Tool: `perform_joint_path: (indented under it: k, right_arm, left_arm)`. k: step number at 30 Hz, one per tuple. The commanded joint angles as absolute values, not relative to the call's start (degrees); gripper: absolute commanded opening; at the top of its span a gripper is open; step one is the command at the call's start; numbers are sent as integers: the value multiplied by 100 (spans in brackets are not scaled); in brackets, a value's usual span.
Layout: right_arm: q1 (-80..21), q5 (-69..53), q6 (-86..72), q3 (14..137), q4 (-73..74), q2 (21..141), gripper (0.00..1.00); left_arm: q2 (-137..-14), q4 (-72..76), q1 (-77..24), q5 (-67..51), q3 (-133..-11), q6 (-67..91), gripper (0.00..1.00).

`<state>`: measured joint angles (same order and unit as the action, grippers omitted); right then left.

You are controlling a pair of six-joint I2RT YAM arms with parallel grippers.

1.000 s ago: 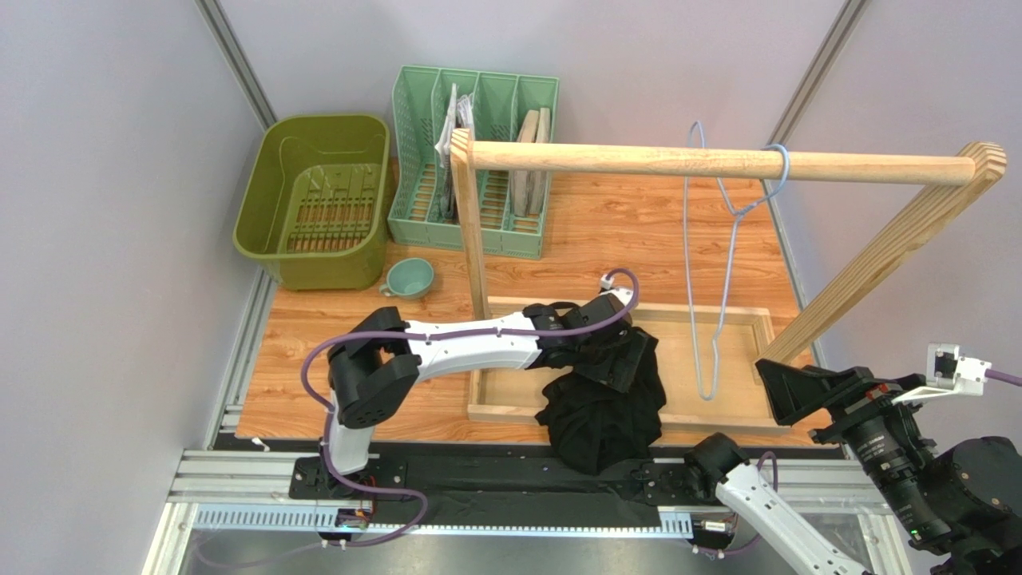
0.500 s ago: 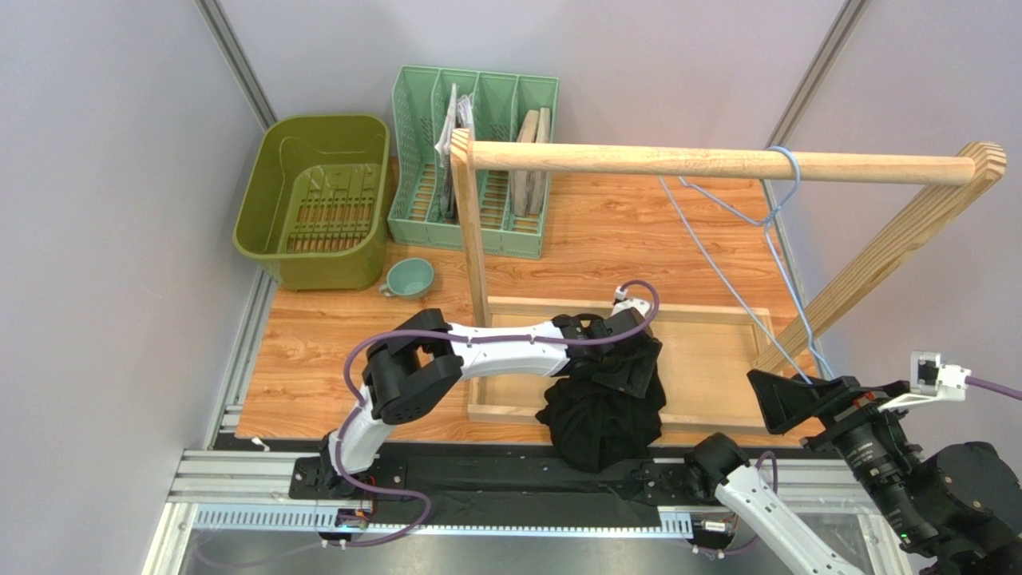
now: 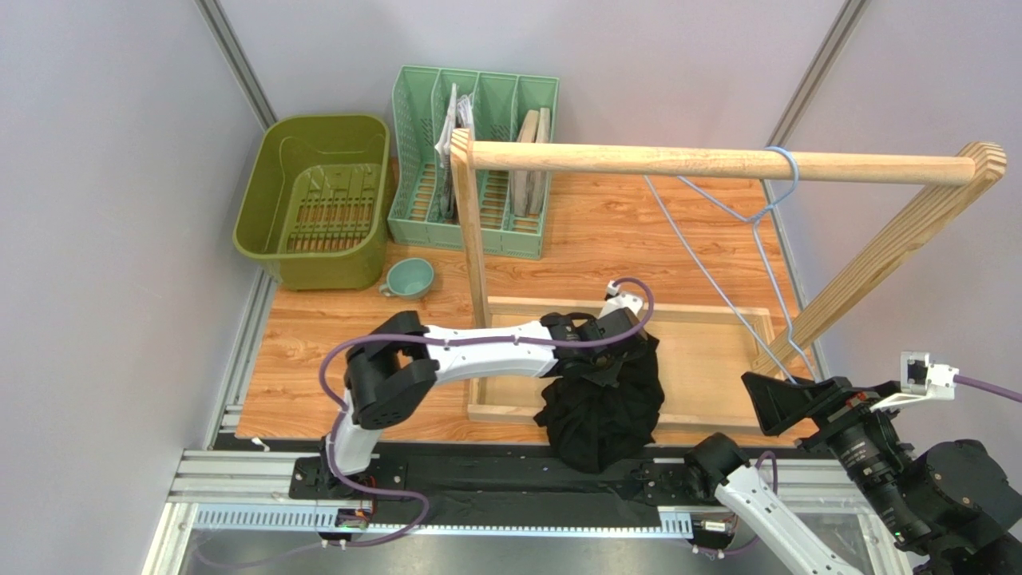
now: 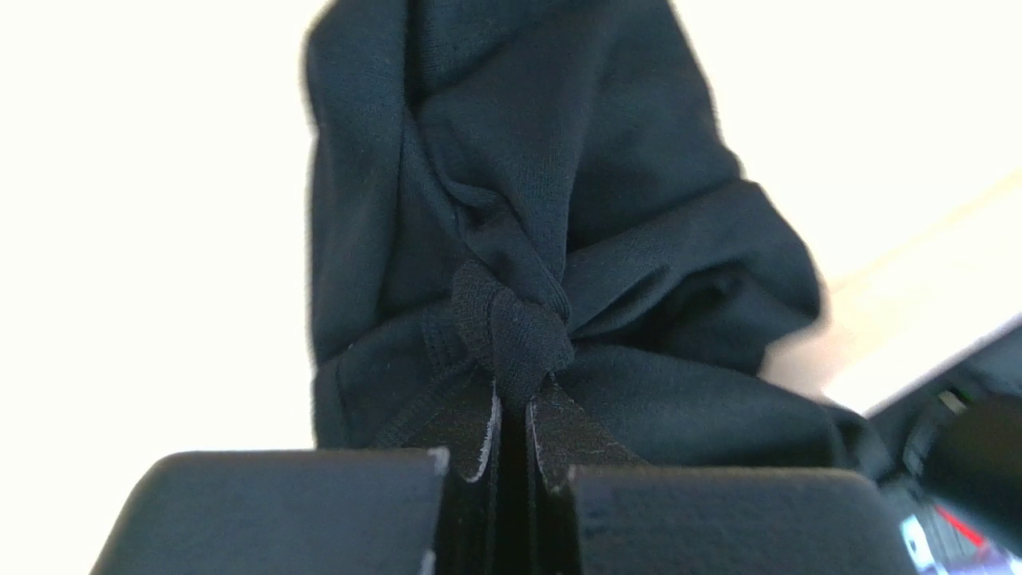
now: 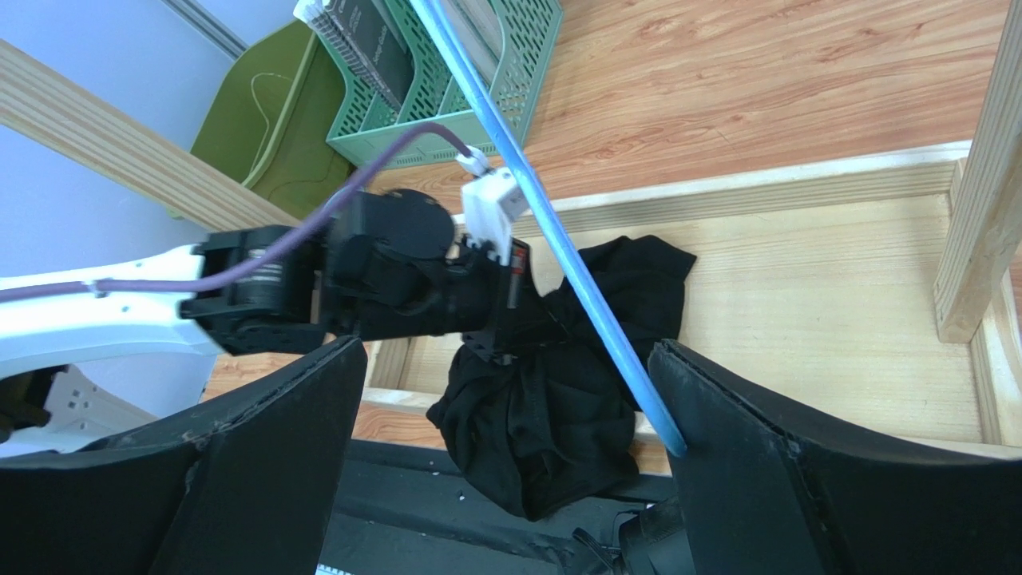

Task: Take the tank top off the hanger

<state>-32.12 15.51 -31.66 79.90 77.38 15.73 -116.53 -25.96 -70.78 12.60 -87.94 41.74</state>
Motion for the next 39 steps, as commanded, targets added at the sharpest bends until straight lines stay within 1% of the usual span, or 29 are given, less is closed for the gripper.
perform_joint_path:
  k: [1,8,13,14,17,18,20,21,24,27,32,33,36,37,39]
  right_arm:
    - [-3234,1494,-3147,7989,8024,1547,95]
    - [-3234,1573,-3085,7902,8016,1529,95]
    - [-3234,1582,-3032,7796,7972,1529,95]
    - [-3243,1573,-3024,7778,7963,1529,95]
    - [-3234,1503,-2980,7691,7901,1521,95]
    - [-3243,1494,-2953,7647,7875,1521,95]
    - [-3234,1477,-2936,7603,7857,1529,95]
    - [-3243,1485,-2901,7550,7840,1521,96]
    - [-3243,1494,-2865,7471,7796,1512,96]
    - [-3243,1442,-2830,7374,7717,1520,96]
    - [-3252,1380,-2795,7242,7594,1573,96]
    - [-3243,1371,-2786,7233,7576,1582,96]
    - [-3243,1380,-2786,7198,7541,1600,96]
    - [-3243,1380,-2786,7181,7524,1608,96]
    - [-3243,1371,-2786,7146,7471,1626,96]
  left_arm:
    - [-10497,-2812,-7102,1231,-8561,3727,0]
    - [-9406,-2742,-7294,38,-7753,3235,0]
    - [-8386,-2452,-7479,-1123,-6778,2954,0]
    - [-8219,-2435,-7488,-1543,-6611,2866,0]
    - [-7543,-2592,-7488,-2002,-6048,2821,0]
    - [-7149,-2732,-7488,-2056,-5786,2830,0]
    - [-6708,-2917,-7488,-1882,-5408,2891,0]
    - [-6254,-3109,-7488,-1794,-5301,2996,0]
    - [-5401,-3662,-7348,-1512,-5002,3207,0]
    - [-4697,-4173,-6918,-1354,-4799,3488,0]
    - [-3939,-4937,-5996,-784,-4728,3945,0]
    - [-3911,-5122,-5698,-573,-4789,4077,0]
    - [-3999,-5817,-5319,541,-5272,4464,0]
    - [-4043,-5958,-5283,1241,-5621,4595,0]
    - [-4209,-6117,-5195,1852,-6001,4632,0]
